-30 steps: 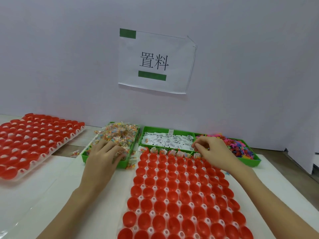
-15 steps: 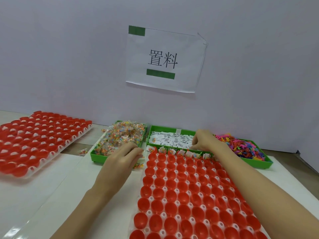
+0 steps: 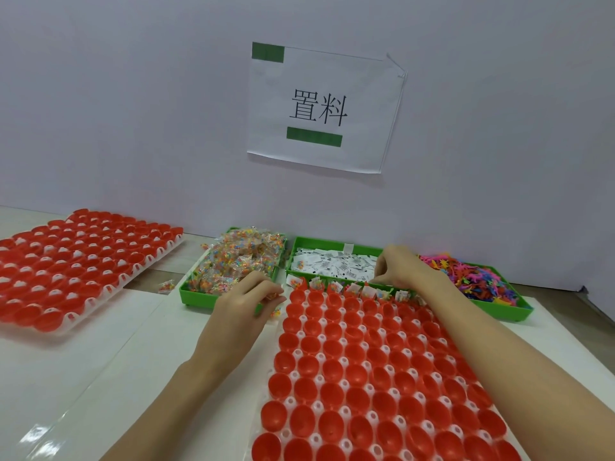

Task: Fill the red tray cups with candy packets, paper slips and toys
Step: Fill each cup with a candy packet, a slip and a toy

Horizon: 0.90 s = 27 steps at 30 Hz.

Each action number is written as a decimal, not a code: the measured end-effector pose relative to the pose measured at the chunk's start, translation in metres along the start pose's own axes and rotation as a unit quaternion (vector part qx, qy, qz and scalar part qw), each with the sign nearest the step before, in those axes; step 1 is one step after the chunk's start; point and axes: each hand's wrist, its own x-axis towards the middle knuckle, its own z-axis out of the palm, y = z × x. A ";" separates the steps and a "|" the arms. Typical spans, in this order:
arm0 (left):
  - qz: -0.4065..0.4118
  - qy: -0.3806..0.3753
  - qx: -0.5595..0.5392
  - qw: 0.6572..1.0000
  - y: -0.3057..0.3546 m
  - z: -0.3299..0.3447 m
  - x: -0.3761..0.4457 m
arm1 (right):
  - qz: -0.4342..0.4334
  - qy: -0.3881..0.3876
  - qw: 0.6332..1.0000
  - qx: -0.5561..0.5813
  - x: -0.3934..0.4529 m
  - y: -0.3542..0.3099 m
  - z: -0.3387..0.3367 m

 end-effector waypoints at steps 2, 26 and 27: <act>0.001 -0.003 -0.001 1.000 0.001 0.000 0.000 | 0.000 -0.002 1.000 0.010 0.001 -0.002 0.000; -0.017 0.011 -0.023 1.000 0.003 0.000 -0.001 | 0.037 0.132 0.986 0.097 -0.004 -0.007 0.000; -0.017 0.010 -0.023 1.000 0.003 -0.001 -0.002 | 0.038 0.134 0.985 0.101 -0.004 -0.007 0.000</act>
